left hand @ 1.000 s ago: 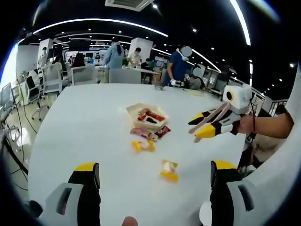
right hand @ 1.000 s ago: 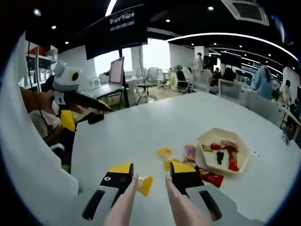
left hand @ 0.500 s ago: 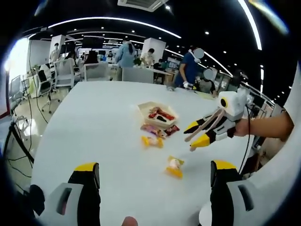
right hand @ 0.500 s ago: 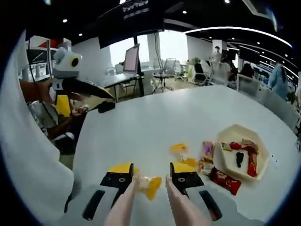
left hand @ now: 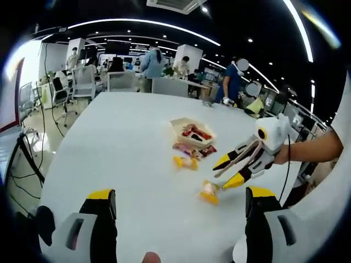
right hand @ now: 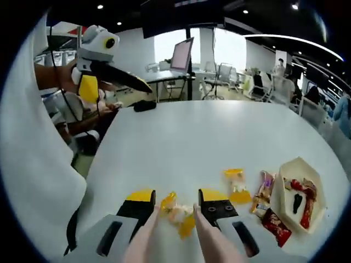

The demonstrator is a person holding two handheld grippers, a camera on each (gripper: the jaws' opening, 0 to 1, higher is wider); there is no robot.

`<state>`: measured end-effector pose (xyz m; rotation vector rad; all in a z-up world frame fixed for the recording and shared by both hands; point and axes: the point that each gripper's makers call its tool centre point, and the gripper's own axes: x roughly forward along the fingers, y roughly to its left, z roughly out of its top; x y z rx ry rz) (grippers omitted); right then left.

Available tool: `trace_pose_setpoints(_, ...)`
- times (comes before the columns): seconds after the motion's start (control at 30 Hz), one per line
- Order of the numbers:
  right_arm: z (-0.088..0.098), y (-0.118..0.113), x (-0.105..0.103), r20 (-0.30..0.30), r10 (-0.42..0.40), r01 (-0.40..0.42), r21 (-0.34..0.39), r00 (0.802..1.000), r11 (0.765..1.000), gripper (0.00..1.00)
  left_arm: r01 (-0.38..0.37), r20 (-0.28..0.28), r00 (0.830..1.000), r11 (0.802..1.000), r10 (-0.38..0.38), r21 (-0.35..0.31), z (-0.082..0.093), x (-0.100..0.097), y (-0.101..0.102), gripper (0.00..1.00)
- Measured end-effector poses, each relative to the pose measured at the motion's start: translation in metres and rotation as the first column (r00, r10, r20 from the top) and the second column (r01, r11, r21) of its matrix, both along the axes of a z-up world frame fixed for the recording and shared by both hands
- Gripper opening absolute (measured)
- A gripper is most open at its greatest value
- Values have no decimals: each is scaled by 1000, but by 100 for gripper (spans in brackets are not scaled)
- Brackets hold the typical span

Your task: Place the target food into the container with the food tongs after gripping and lifting it, then release it inside without dropping or visibly crushing the food.

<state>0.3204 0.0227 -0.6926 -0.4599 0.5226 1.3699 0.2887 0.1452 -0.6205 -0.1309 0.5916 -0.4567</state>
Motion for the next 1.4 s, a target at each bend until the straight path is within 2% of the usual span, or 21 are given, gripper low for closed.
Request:
trace_pose_setpoints(0.07,-1,1,0,-8,39,-39,-12,999,999,31,-17,-9,1000,1000,17,0,-2,-2,3,98)
trace_pose_setpoints(0.17,-1,3,2,16,112,-112,-28,994,993,30,-27,-15,1000,1000,27,3,-3,-6,5,99)
trace_pose_setpoints(0.23,-3,3,1,-3,145,-145,-32,989,989,31,-41,-14,999,999,41,-2,-2,-9,4,99)
trace_pose_setpoints(0.33,-7,2,-1,17,236,-235,-56,972,970,30,-59,-15,998,998,59,-5,1,-14,2,99)
trace_pose_setpoints(0.4,-11,1,-3,11,268,-267,-67,963,961,30,-76,-16,997,997,77,3,3,-17,1,99)
trace_pose_setpoints(0.5,-16,-3,-8,30,361,-356,-104,932,929,31,-101,-19,995,995,101,14,5,-19,-2,99)
trace_pose_setpoints(0.7,-22,-2,-11,35,459,-454,-98,888,885,31,-149,-21,989,988,149,29,9,-18,-15,99)
trace_pose_setpoints(0.73,-24,-2,-12,48,494,-487,-109,868,867,31,-157,-20,987,987,157,31,10,-19,-17,99)
trace_pose_setpoints(0.83,-28,1,-15,46,530,-524,-104,847,845,31,-181,-18,983,983,181,40,13,-24,-24,99)
trace_pose_setpoints(0.9,-33,1,-18,49,577,-569,-116,815,814,31,-205,-24,978,977,207,49,11,-30,-23,99)
trace_pose_setpoints(0.93,-33,4,-18,69,601,-594,-104,796,798,31,-226,-32,973,973,228,54,8,-34,-22,99)
trace_pose_setpoints(1.03,-33,4,-17,67,619,-612,-101,782,784,31,-252,-49,966,966,254,51,5,-44,-24,99)
trace_pose_setpoints(1.07,-33,4,-18,72,638,-630,-101,767,770,30,-255,-50,965,965,257,55,3,-47,-27,99)
trace_pose_setpoints(1.17,-33,3,-20,72,659,-651,-103,749,752,30,-279,-63,957,958,283,64,0,-54,-27,99)
trace_pose_setpoints(1.3,-26,-2,-21,68,674,-664,-127,735,737,30,-296,-56,953,953,299,61,2,-56,-26,99)
trace_pose_setpoints(1.33,-24,-3,-23,90,698,-686,-130,711,716,30,-300,-54,951,952,303,60,2,-56,-25,99)
trace_pose_setpoints(1.37,-24,-4,-24,92,713,-699,-142,695,701,30,-303,-51,951,951,306,59,2,-55,-24,99)
trace_pose_setpoints(1.4,-28,-8,-22,97,733,-711,-186,674,678,30,-305,-48,950,951,308,58,3,-55,-23,99)
